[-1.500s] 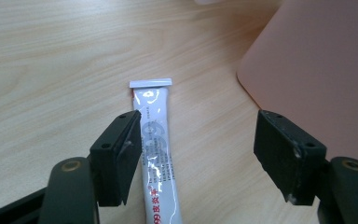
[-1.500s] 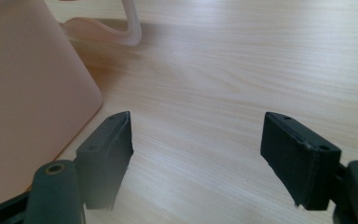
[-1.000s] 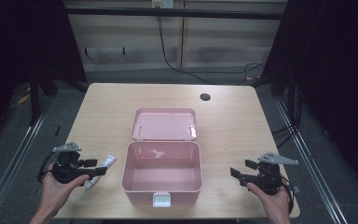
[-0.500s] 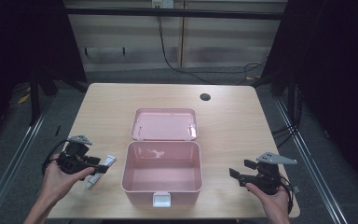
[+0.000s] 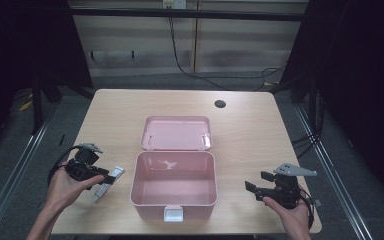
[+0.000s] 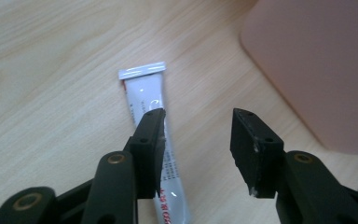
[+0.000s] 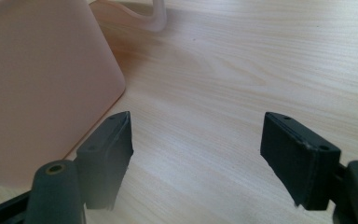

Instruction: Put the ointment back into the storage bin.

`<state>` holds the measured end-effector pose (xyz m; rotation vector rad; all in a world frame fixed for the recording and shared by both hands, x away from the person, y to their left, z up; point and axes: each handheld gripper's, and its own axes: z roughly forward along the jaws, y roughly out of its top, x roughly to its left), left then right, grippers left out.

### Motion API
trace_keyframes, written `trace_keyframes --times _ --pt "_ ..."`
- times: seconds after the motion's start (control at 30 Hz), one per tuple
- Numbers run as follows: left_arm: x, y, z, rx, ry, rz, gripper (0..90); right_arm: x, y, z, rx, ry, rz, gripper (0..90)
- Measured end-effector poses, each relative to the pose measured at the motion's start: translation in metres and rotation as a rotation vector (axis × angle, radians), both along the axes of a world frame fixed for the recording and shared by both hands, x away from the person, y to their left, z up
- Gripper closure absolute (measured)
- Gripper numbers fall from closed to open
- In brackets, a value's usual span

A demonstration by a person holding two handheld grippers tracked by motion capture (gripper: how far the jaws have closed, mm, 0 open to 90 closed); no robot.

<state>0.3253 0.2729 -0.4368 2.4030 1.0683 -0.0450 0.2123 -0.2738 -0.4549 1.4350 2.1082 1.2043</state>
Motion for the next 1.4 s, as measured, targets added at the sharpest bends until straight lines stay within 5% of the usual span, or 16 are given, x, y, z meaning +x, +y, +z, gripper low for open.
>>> trace_keyframes --times 0.1,0.67,0.93,1.4 --pt "0.009 -0.001 -0.005 0.056 0.028 -0.002 57.7 0.001 0.0 -0.001 -0.008 0.002 -0.001 24.9" --pt "0.019 0.006 -0.021 0.065 0.096 0.021 62.0 0.003 0.001 -0.003 -0.015 0.019 0.002 23.7" --pt "0.019 -0.005 -0.028 0.166 0.131 -0.01 63.4 0.003 0.001 -0.003 -0.017 0.026 0.001 22.9" --pt "0.015 -0.03 -0.028 0.315 0.103 -0.095 69.5 0.003 0.001 -0.003 -0.02 0.029 0.003 22.6"
